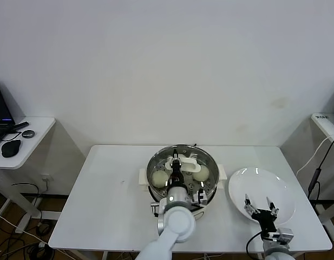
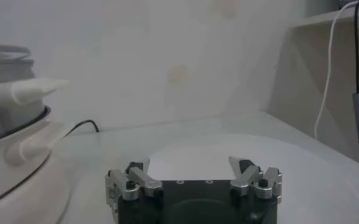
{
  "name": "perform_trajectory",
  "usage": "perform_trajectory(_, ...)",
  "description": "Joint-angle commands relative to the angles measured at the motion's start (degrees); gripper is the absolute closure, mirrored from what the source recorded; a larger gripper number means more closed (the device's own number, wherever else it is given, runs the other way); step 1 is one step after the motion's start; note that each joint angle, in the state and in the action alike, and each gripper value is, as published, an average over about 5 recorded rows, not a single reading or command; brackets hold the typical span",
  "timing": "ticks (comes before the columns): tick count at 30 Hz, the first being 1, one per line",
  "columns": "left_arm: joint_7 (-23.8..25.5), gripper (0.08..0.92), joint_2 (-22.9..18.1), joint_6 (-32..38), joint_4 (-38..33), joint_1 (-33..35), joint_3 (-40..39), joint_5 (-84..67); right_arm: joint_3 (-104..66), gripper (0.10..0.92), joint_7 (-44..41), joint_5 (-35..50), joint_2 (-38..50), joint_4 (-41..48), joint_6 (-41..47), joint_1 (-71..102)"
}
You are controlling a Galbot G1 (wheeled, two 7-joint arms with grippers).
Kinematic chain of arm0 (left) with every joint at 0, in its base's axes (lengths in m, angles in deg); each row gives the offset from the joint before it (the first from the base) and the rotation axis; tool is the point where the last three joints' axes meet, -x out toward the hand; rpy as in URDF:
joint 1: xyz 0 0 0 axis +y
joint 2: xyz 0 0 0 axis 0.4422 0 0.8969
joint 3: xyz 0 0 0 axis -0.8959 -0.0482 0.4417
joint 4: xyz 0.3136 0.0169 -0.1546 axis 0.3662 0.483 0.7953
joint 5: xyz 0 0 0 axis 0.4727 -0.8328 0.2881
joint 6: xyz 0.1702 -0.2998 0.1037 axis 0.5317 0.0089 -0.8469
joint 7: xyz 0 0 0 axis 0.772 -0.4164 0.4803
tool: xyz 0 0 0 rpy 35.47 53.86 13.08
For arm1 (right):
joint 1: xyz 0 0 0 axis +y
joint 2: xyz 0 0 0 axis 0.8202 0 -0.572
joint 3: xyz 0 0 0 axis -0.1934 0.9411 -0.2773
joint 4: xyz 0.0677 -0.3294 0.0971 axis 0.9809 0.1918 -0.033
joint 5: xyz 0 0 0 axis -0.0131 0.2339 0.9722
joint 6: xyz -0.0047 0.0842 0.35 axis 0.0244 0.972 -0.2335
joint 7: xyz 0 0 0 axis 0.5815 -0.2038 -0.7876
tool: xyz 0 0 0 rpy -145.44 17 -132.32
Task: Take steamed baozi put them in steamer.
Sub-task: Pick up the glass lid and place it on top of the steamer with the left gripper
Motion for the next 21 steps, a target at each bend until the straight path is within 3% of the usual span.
perform_trajectory(1, -0.2, 0.819, -0.1, 0.0, 0.2, 0.8, -0.3, 1.1, -0.1, 0.203, 0.0, 0.1, 0.0, -0.1, -0.1, 0.0)
perform_trajectory(10, -1.2, 0.819, 0.0, 0.1, 0.1, 1.9, -0.4, 0.9, -0.1, 0.203, 0.0, 0.0, 0.1, -0.5, -0.3, 0.6)
perform_trajectory(15, -1.1, 0.813, 0.4, 0.7, -4.7, 3.5, -1.3, -3.0, -0.3, 0.203, 0.0, 0.0, 0.2, -1.1, -0.2, 0.8)
perform_trajectory(21, 2.5, 0.677, 2.5, 1.1, -13.6, 6.6, -2.4, -7.5, -0.2, 0.203, 0.0, -0.5, 0.1, -1.5, -0.1, 0.9)
